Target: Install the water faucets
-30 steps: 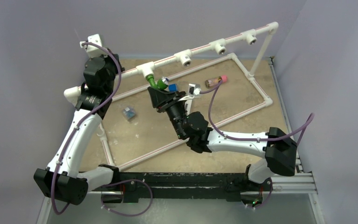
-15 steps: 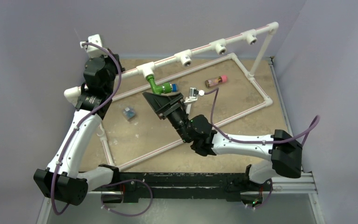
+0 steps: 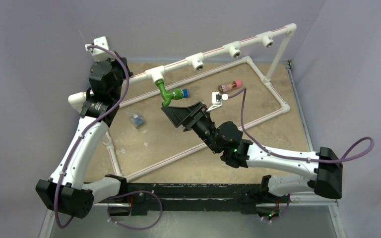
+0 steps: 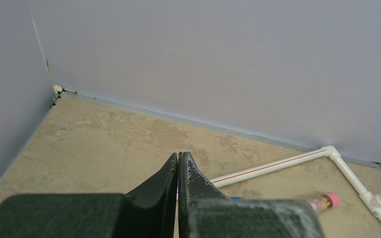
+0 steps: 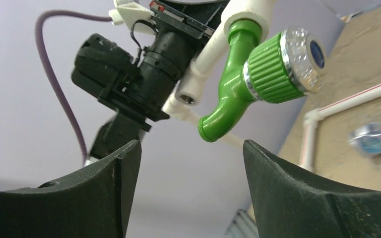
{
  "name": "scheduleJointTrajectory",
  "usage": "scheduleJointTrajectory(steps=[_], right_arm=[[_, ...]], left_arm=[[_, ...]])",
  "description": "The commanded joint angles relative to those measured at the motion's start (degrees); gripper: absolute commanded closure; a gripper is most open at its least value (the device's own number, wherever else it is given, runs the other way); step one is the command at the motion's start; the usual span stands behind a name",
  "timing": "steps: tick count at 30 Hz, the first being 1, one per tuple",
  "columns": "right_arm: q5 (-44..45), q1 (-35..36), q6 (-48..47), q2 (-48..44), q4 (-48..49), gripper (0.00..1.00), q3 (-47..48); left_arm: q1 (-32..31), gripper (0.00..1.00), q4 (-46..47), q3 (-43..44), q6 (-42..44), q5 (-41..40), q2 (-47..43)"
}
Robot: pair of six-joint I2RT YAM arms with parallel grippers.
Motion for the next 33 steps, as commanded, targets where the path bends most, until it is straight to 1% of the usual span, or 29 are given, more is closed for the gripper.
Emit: scheduleJointTrajectory(steps=[1,3,6,8,10,13,14,15,16,20,24,27,33], right_arm=[[-4.51,-1.4,-16.15,-4.26,-8.61,0.23,3.33],[-6.37,-1.42,-26.46,-5.04,-13.52,0.24,6.09],[-8.17,-1.45,-39.42,-5.78,-20.29,0.24,10.54],[-10.88,-1.45,-48.43,-5.86,-24.37,0.24,13.37],[-10.5,-1.44,-59.67,-5.3,-28.23,0.24,16.93],[-10.01,-1.4,-72.68,-5.07,-33.09,0.24,19.51],[-9.77,-1.31,-78.73,-5.58,-32.8,0.24,19.17],[-9.54,-1.17,-81.63,-6.03,-32.42,0.24,18.59],[-9.2,-1.01,-87.57,-6.59,-31.06,0.24,17.78],[-8.79,-0.44,-104.58,-7.54,-28.09,0.22,14.55],[-5.32,1.08,-120.5,-6.44,-24.96,0.21,11.91],[-4.8,1.97,-128.95,-5.93,-20.96,0.2,10.42],[-2.63,3.91,-140.24,-2.39,-15.42,0.2,9.46]], left_arm=[[-1.53,1.0,-12.36,-3.11,0.1,2.93,0.08],[-1.53,1.0,-12.51,-3.15,0.11,2.91,-0.01],[-1.52,1.0,-12.41,-3.13,0.11,2.93,0.12],[-1.53,1.0,-12.43,-3.15,0.11,3.02,0.21],[-1.53,1.0,-12.39,-3.06,0.2,3.11,0.24],[-1.53,1.0,-12.38,-2.92,0.2,3.11,0.43],[-1.53,1.0,-12.37,-2.91,0.2,3.11,0.51],[-1.53,1.0,-12.35,-2.83,0.27,3.11,0.57],[-1.53,1.0,-12.33,-2.82,0.28,3.11,0.64],[-1.53,1.0,-12.34,-2.67,0.45,3.26,0.86],[-1.52,1.0,-12.36,-2.66,0.55,3.2,0.96],[-1.53,1.0,-12.4,-2.73,0.59,3.2,0.96],[-1.53,1.0,-12.34,-2.73,0.55,3.28,1.21]])
